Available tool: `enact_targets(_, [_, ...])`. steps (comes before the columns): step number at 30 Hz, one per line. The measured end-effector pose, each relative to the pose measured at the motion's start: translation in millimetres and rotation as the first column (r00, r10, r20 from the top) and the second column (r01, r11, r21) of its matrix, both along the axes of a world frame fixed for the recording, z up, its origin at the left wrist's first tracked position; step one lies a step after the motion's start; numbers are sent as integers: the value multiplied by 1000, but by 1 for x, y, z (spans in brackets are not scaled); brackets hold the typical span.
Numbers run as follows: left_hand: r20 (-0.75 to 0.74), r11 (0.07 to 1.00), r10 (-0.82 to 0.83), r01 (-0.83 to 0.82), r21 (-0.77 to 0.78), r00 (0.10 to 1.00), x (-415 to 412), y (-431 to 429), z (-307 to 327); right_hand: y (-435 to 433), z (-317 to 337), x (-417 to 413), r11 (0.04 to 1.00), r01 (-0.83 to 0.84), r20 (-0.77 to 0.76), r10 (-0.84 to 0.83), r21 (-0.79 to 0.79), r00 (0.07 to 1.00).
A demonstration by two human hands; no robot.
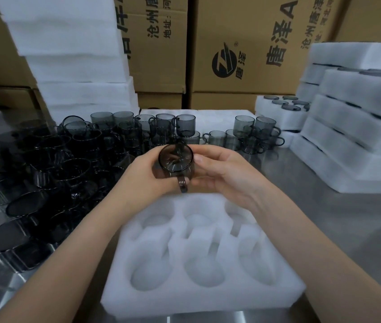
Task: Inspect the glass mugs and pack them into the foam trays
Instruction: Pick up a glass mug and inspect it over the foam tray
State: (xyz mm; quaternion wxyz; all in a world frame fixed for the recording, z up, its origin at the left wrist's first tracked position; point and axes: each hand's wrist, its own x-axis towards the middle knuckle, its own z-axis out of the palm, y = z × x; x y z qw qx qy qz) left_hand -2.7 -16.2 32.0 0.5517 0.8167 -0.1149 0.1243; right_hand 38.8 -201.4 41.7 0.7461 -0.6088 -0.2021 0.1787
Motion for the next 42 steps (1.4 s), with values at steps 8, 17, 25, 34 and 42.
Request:
enact_targets(8, [-7,997,-65,65,-34,998,19,-10,16,-3,-5,5,986,63,29,-68,154,997])
enact_targets(17, [114,997,70,-74,24,991,16,-13,3,4,-10,1,980,193,235,-175,-57,956])
enact_targets(25, [248,975,35,-87,203,968,10,-20,3,16,-8,-4,903,385,362,-299,-191,883])
enact_targets(34, [203,997,34,-47,59,979,9,-21,1,10,0,-6,947,320,145,-321,31,936])
enact_targets(42, [197,977,26,17,-215,980,12,-16,-1,4,6,-5,977,-41,-143,71,207,987])
